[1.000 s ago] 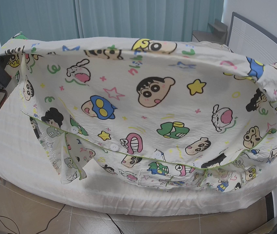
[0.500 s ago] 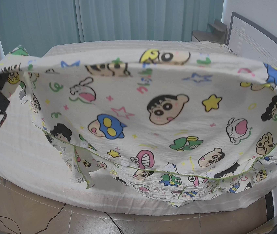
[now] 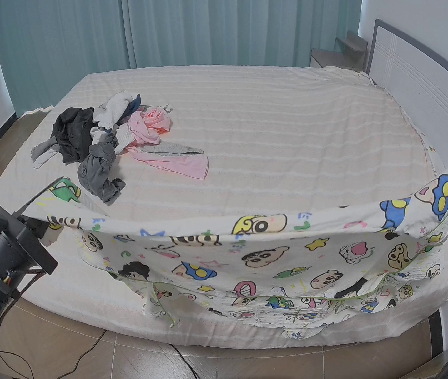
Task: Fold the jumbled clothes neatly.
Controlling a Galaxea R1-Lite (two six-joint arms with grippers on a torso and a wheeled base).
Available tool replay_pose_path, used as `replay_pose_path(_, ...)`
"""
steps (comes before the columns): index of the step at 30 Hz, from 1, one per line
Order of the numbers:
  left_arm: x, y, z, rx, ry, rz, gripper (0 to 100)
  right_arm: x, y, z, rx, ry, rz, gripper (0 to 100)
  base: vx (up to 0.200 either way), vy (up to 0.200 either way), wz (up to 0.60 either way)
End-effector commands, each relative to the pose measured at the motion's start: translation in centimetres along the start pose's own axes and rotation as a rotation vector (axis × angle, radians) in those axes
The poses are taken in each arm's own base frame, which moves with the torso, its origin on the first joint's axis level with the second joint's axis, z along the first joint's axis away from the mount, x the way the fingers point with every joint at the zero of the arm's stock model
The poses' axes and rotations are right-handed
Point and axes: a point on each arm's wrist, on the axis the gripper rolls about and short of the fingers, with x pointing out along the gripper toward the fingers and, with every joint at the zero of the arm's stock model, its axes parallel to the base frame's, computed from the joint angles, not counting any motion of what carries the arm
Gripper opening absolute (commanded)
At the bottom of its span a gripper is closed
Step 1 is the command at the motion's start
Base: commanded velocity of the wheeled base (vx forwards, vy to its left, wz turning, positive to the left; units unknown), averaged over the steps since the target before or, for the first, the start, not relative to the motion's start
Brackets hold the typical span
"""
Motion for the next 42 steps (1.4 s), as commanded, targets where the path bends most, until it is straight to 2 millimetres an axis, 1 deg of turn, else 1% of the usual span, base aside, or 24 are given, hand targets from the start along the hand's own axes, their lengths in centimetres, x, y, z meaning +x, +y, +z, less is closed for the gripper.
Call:
replay_pose_path(1, 1.0, 0.1, -1.8, -0.035, 0.089, 0.018, 0, 0.6, -0.6, -1.6, 0.011, 0.071, -0.025, 0, 0.000, 0.000, 0.00)
replay_pose_path(4, 1.8, 0.0, -2.6, -0.043, 0.127, 0.029, 0, 1.0, -0.9, -2.2, 0.013, 0.099, -0.044, 0, 0.000, 0.000, 0.00)
replay_pose_path(8, 2.6, 0.1, -3.3, -0.038, 0.161, 0.036, 0, 2.0, -1.6, -2.7, 0.012, 0.133, -0.091, 0, 0.000, 0.000, 0.00)
replay_pose_path(11, 3.1, 0.0, -3.4, -0.036, 0.170, 0.037, 0, 2.8, -2.1, -3.1, 0.011, 0.153, -0.121, 0, 0.000, 0.000, 0.00)
replay_pose_path(14, 4.4, 0.2, -3.4, -0.033, 0.171, 0.056, 0, 4.0, -2.8, -3.4, 0.012, 0.176, -0.139, 0, 0.000, 0.000, 0.00)
replay_pose_path(17, 5.9, 0.5, -3.4, -0.030, 0.167, 0.080, 0, 5.0, -3.5, -3.6, 0.011, 0.184, -0.161, 0, 0.133, 0.000, 0.00)
replay_pose_path(18, 6.8, 0.7, -3.6, -0.027, 0.174, 0.096, 0, 5.8, -4.0, -3.6, 0.007, 0.175, -0.172, 0, 0.200, 0.000, 0.00)
replay_pose_path(20, 7.9, 1.0, -4.0, -0.024, 0.187, 0.115, 0, 6.6, -4.6, -3.6, 0.002, 0.166, -0.175, 0, 0.200, 0.000, 0.00)
replay_pose_path(21, 7.9, 1.1, -4.0, -0.023, 0.186, 0.116, 0, 6.7, -4.7, -3.6, 0.002, 0.166, -0.175, 0, 0.200, 0.000, 0.00)
replay_pose_path(22, 8.8, 1.3, -4.5, -0.021, 0.197, 0.125, 0, 7.5, -5.2, -3.7, 0.001, 0.165, -0.166, 0, 0.200, 0.000, 0.00)
replay_pose_path(28, 12.1, 2.3, -5.7, -0.014, 0.217, 0.170, 0, 10.3, -6.8, -3.4, -0.004, 0.163, -0.176, 0, 0.200, 0.000, 0.00)
replay_pose_path(29, 13.1, 2.8, -6.1, -0.013, 0.219, 0.187, 0, 11.0, -7.2, -3.4, -0.003, 0.166, -0.182, 0, 0.200, 0.000, 0.00)
replay_pose_path(32, 14.1, 3.1, -6.5, -0.013, 0.223, 0.199, 0, 11.8, -7.7, -3.4, -0.003, 0.171, -0.189, 0, 0.200, 0.000, 0.00)
replay_pose_path(36, 17.0, 3.6, -7.5, -0.032, 0.213, 0.212, 0, 14.3, -9.2, -3.6, -0.008, 0.161, -0.203, 0, 0.200, 0.000, 0.00)
replay_pose_path(37, 17.0, 3.6, -7.5, -0.034, 0.213, 0.212, 0, 14.3, -9.3, -3.6, -0.009, 0.161, -0.204, 0, 0.200, 0.000, 0.00)
replay_pose_path(38, 18.2, 3.7, -7.8, -0.039, 0.204, 0.211, 0, 15.1, -9.9, -3.9, -0.013, 0.159, -0.208, 0, 0.200, 0.000, 0.00)
replay_pose_path(40, 19.2, 3.8, -8.5, -0.039, 0.208, 0.212, 0, 15.9, -10.4, -4.4, -0.012, 0.167, -0.212, 0, 0.200, 0.000, 0.00)
replay_pose_path(42, 20.4, 4.0, -9.6, -0.039, 0.223, 0.214, 0, 16.8, -11.2, -5.2, -0.014, 0.179, -0.219, 0, 0.200, 0.000, 0.00)
